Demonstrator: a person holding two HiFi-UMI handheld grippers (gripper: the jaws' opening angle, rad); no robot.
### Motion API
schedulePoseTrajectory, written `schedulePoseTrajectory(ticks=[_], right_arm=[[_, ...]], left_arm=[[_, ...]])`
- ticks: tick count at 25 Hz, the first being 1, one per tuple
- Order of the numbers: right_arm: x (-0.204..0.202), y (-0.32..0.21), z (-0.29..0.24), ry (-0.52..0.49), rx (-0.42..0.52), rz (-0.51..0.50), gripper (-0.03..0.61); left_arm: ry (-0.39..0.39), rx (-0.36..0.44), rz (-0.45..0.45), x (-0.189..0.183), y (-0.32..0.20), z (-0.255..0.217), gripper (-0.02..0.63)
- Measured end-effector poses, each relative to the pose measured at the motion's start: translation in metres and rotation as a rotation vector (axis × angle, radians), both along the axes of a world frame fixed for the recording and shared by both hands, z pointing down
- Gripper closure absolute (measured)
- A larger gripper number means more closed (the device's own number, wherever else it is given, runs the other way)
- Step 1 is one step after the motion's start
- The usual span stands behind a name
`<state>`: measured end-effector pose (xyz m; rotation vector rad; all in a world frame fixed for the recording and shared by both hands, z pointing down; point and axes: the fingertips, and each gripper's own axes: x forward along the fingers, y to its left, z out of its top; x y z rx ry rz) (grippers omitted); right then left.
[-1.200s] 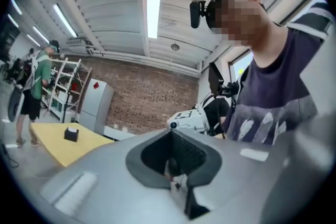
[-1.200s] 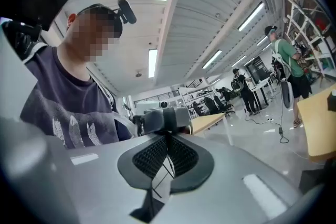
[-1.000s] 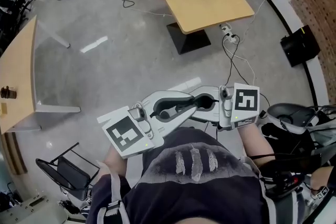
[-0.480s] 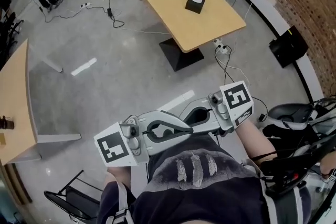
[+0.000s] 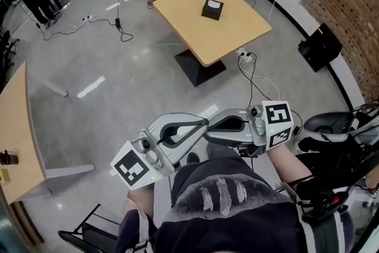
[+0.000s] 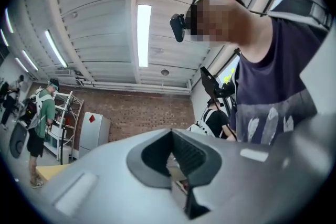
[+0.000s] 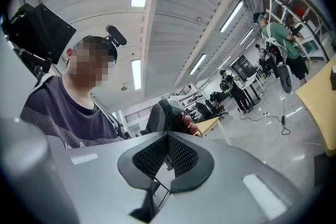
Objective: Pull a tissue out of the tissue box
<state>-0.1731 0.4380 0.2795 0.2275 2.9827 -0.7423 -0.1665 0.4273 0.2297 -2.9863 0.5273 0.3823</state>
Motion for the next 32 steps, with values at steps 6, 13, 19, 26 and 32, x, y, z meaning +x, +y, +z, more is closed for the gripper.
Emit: schedulePoseTrajectory(ticks=[6,13,19,26,32], right_arm=[[0.010,-0.047,0.005,-0.054,-0.042,0.107,0.580],[0.025,-0.080,0.015,-0.063,-0.019,0.072,0.580],[0.065,-0.134,0.025,-0.092,-0.050,0.091,0.580],[0.130,-0.208,0.034,-0.138,-0.103,0.198,0.583],[0.156,-0.239,0.037,-0.151,-0.094,0.148,0.583]], left_arm=[[-0.038,-0.035,-0.039,0.010,-0.033,0.008,0.615],[-0.091,-0.140,-0.134,0.027,-0.077,0.024,0.614],[-0.178,-0.198,-0.151,0.071,-0.135,0.029,0.614],[-0.369,-0.173,-0.207,0.121,-0.175,0.050,0.614],[-0.461,-0.209,-0.281,0.147,-0.218,0.062,0.614]])
